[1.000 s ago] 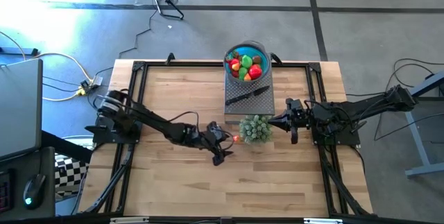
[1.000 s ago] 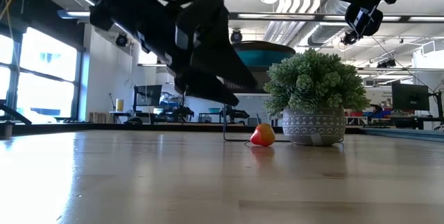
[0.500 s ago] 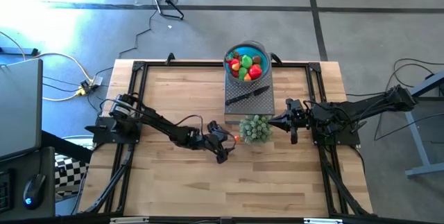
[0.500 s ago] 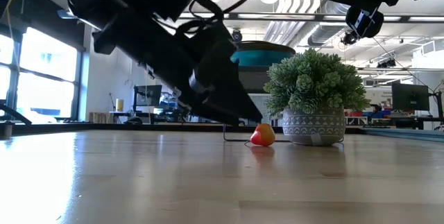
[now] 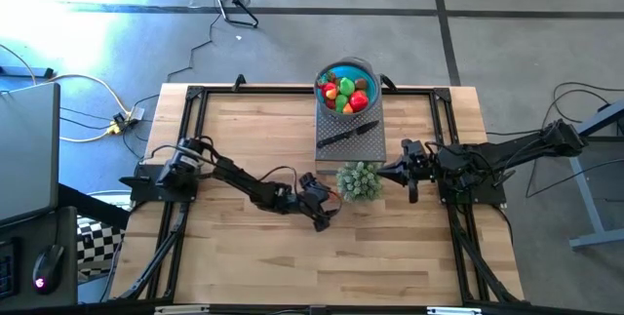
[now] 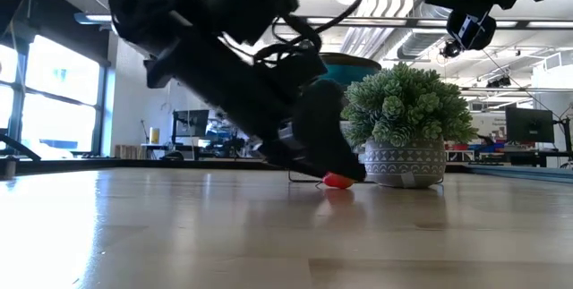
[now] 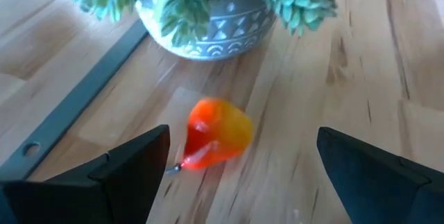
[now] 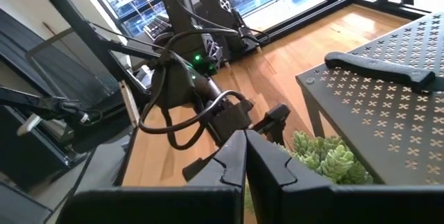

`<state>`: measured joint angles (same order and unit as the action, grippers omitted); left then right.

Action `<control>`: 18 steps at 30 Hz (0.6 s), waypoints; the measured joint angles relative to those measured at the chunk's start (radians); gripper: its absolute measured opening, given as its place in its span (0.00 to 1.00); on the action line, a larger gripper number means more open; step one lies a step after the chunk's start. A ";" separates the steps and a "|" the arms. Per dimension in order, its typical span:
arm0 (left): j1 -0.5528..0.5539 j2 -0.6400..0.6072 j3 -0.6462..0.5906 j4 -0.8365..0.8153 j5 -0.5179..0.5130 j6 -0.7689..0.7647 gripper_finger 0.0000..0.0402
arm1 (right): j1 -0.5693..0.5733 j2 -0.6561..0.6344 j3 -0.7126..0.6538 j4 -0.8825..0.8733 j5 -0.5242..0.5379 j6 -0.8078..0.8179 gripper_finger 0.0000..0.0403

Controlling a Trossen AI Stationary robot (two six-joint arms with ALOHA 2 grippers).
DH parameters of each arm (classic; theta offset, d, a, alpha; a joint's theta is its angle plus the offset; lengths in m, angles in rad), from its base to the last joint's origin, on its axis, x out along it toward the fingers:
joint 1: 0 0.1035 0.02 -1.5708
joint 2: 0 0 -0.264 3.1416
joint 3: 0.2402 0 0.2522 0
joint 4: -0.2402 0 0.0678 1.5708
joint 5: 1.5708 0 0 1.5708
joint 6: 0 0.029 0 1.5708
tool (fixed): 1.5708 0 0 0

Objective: Pick & Place Fruit
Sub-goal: Put the orange pear into the blue strainer bowl

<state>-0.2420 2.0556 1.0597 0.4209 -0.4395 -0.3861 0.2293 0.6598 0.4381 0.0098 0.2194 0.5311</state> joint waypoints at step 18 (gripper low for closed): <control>0.001 0.010 0.012 -0.072 -0.069 -0.011 0.89 | 0.000 0.000 0.000 0.000 -0.015 0.007 0.01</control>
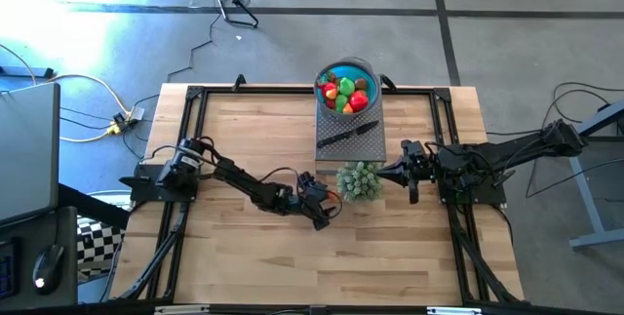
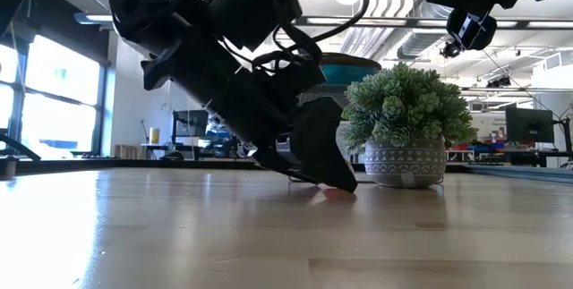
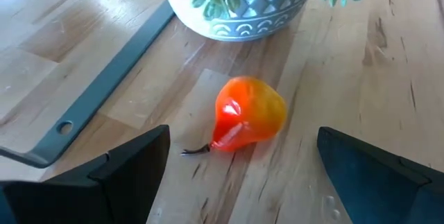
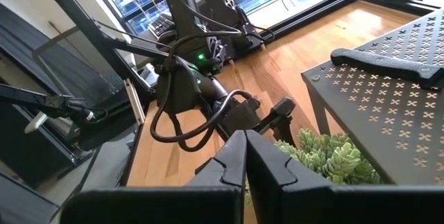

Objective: Pick & Place Fruit
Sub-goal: Put the orange pear into the blue strainer bowl

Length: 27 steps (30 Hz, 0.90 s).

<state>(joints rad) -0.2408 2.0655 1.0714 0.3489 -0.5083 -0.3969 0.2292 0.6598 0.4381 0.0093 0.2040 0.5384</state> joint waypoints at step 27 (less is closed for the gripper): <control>0.051 -0.001 -0.001 0.015 0.066 -0.056 0.89 | 0.000 0.000 0.000 0.000 0.003 0.000 0.01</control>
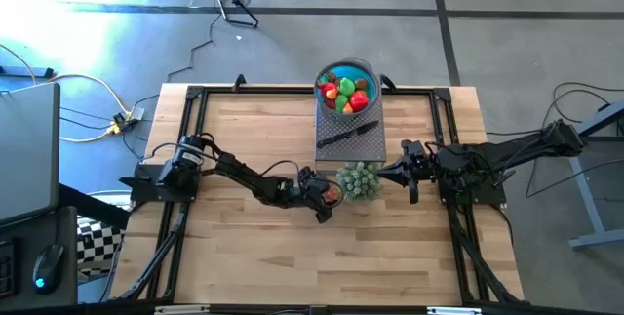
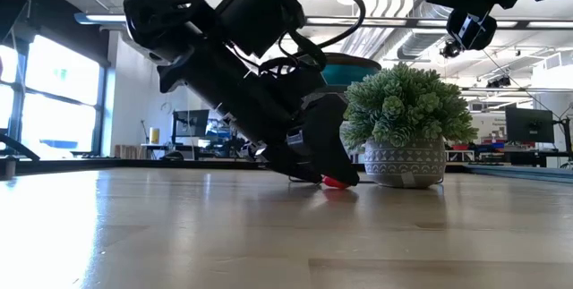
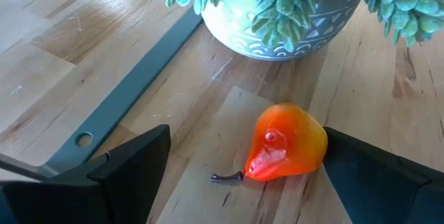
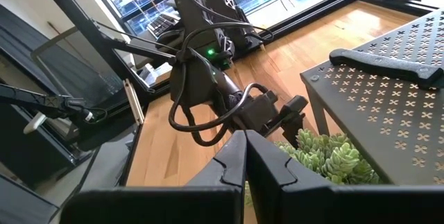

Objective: Pick & Place Fruit
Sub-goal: Put the orange pear into the blue strainer bowl

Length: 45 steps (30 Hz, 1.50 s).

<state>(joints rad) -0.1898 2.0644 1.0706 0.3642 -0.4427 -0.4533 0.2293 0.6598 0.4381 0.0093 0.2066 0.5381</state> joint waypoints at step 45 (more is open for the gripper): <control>-0.013 0.000 0.000 0.001 0.014 -0.055 0.50 | 0.000 0.000 0.000 0.000 0.000 0.000 0.01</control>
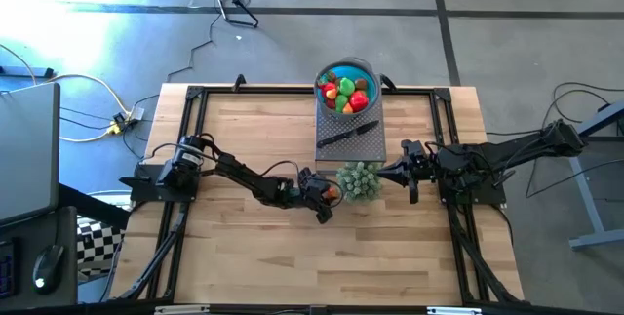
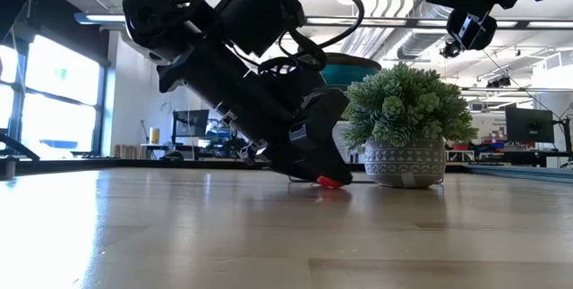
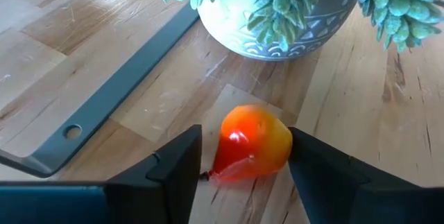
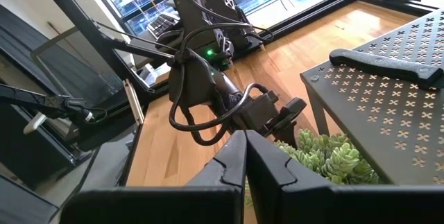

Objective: Pick & Place Fruit
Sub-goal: Put the orange pear into the blue strainer bowl

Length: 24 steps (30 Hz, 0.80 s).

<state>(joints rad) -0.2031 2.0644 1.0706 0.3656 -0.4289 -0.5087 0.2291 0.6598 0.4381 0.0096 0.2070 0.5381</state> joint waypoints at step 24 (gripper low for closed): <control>-0.001 0.000 0.000 0.009 0.025 -0.024 0.34 | 0.000 0.000 0.000 -0.001 0.000 0.000 0.01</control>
<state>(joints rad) -0.2039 2.0647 1.0702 0.3744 -0.4042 -0.5323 0.2293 0.6598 0.4381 0.0090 0.2066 0.5377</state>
